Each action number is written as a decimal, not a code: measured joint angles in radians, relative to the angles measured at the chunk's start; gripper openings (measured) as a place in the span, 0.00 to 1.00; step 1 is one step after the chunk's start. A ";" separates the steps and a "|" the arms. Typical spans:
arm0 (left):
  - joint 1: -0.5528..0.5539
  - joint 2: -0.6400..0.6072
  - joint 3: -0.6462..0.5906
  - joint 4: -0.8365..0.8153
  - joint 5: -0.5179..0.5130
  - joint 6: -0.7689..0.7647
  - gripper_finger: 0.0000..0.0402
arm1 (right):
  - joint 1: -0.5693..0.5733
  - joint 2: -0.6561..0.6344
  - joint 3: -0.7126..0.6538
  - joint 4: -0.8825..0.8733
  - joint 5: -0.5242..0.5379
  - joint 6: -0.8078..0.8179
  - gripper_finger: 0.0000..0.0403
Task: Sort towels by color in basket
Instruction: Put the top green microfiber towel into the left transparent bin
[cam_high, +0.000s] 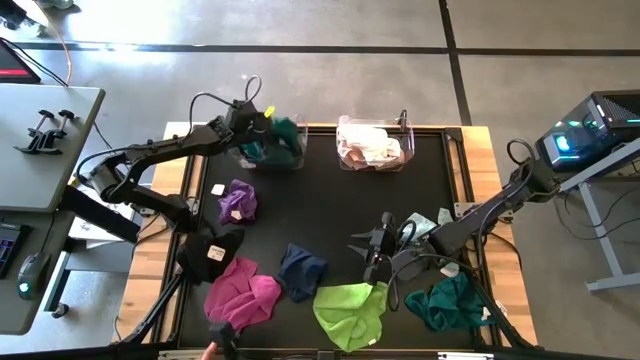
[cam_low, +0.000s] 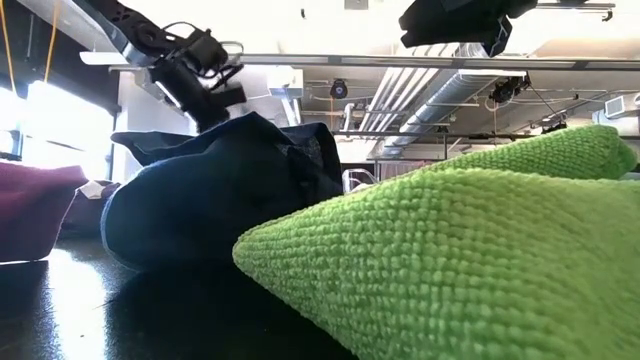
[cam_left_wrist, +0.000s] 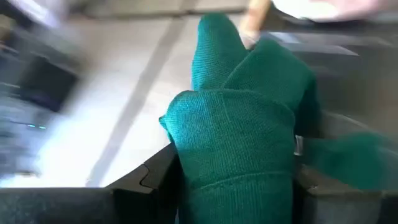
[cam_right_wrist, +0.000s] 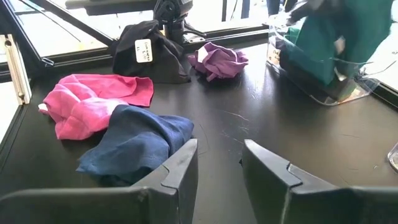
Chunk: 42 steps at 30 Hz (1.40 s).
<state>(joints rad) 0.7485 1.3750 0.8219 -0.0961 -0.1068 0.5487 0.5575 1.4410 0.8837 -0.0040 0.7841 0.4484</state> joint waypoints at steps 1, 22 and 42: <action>0.007 0.000 0.000 -0.033 0.034 -0.030 0.42 | 0.000 0.000 0.000 0.000 0.000 0.000 0.29; 0.083 0.001 0.244 -0.406 0.184 -0.409 0.63 | 0.000 0.000 0.000 0.000 -0.002 0.000 0.29; 0.083 -0.001 0.481 -0.838 0.175 -0.358 0.66 | -0.001 0.000 0.000 0.000 -0.002 0.023 0.29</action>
<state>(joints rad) 0.8310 1.3739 1.3032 -0.9344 0.0685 0.1910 0.5564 1.4410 0.8837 -0.0044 0.7822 0.4710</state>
